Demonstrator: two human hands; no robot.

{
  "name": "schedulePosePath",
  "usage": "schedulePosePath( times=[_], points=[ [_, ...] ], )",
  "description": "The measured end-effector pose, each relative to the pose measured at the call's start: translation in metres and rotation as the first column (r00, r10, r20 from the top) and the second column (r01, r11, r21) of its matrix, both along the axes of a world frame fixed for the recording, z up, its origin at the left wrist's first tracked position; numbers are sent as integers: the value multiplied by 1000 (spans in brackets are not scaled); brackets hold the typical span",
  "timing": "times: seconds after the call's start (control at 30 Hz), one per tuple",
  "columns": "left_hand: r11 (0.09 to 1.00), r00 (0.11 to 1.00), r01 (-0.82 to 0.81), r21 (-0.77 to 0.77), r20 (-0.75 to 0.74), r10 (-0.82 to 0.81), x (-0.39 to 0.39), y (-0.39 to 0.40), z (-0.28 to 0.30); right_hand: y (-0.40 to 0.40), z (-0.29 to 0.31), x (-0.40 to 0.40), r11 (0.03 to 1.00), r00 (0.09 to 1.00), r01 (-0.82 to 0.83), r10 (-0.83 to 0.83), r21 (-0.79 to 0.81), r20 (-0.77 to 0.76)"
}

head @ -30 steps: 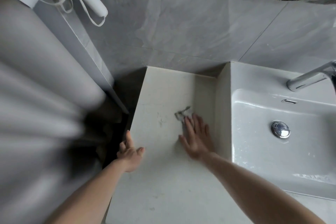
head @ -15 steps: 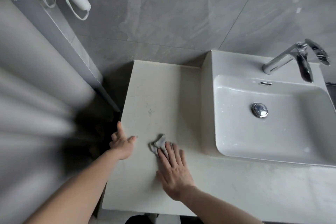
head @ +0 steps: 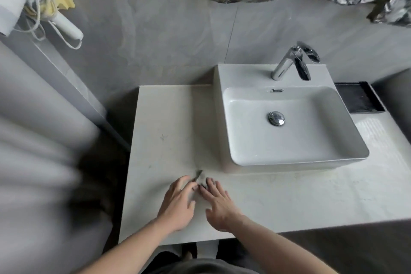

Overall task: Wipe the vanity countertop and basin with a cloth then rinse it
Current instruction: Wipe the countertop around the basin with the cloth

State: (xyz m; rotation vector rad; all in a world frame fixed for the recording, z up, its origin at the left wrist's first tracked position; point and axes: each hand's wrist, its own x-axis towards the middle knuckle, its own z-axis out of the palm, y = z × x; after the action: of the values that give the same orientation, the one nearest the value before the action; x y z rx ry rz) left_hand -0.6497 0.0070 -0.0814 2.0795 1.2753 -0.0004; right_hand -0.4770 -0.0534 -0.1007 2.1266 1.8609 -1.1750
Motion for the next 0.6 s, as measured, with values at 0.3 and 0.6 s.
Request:
schedulePosePath(
  times=[0.3,0.6],
  points=[
    [965,916,228,-133,-307,-259,50,-6,-7,-79,19,93,928,929,371,-371,23,-20],
    [990,914,-21,-142,-404,-39,117,-15,-7,-152,11,217,916,918,389,-378,-97,116]
  ],
)
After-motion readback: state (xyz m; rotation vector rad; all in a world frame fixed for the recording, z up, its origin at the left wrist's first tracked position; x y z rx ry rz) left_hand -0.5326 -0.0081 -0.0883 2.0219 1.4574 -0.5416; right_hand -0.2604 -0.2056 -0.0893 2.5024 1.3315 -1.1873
